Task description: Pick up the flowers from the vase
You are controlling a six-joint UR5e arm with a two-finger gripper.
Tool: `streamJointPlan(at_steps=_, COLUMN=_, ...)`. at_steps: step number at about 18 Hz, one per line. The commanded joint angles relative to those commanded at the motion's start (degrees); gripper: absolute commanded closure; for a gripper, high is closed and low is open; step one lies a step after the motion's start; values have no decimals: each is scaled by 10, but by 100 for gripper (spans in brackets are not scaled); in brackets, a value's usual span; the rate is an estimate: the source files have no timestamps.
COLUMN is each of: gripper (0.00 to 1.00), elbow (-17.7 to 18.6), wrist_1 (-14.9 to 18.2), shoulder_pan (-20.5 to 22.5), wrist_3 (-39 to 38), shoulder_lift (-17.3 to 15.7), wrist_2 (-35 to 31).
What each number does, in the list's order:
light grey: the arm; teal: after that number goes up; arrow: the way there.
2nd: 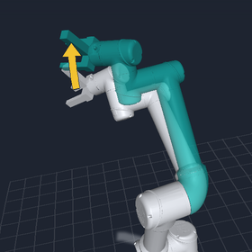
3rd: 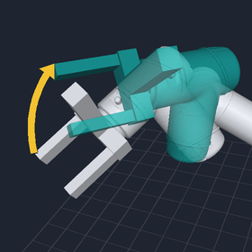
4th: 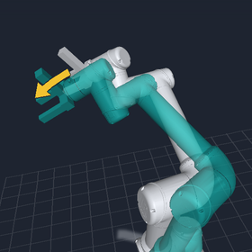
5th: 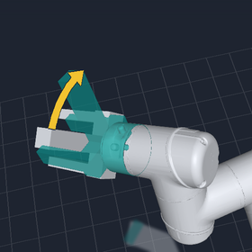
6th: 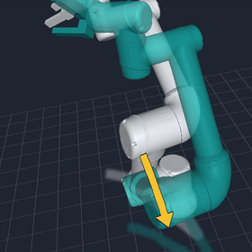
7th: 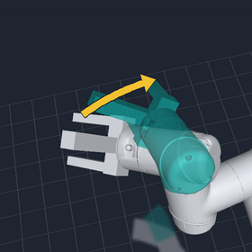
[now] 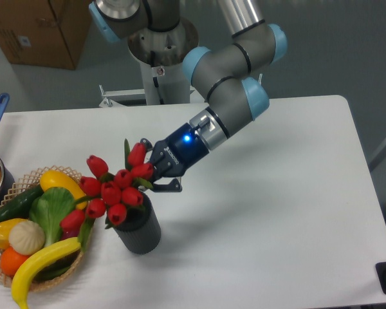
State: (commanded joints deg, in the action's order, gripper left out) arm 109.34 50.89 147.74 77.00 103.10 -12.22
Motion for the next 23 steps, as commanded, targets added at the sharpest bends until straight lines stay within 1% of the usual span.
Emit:
streamJointPlan(at_steps=2, gripper=100, elbow=-10, wrist_1=0, shoulder_pan=1, wrist_3=-12, shoulder_lift=-7, wrist_2=7)
streamJointPlan(at_steps=6, gripper=100, elbow=-36, wrist_1=0, shoulder_pan=8, wrist_3=-24, shoulder_lift=-10, wrist_2=8)
streamJointPlan(at_steps=8, gripper=100, elbow=-47, wrist_1=0, shoulder_pan=19, wrist_3=-24, shoulder_lift=-11, wrist_2=8)
streamJointPlan(at_steps=12, gripper=100, elbow=-58, wrist_1=0, shoulder_pan=37, wrist_3=-33, shoulder_lift=-18, wrist_2=8)
streamJointPlan(at_steps=14, gripper=100, elbow=-74, wrist_1=1, shoulder_pan=41, wrist_3=-47, shoulder_lift=-19, wrist_2=8)
streamJointPlan(at_steps=18, gripper=100, elbow=-104, wrist_1=0, shoulder_pan=42, wrist_3=-104, shoulder_lift=-25, wrist_2=9)
streamJointPlan(at_steps=23, gripper=100, elbow=-127, wrist_1=0, shoulder_pan=39, wrist_3=-163, shoulder_lift=-40, wrist_2=14)
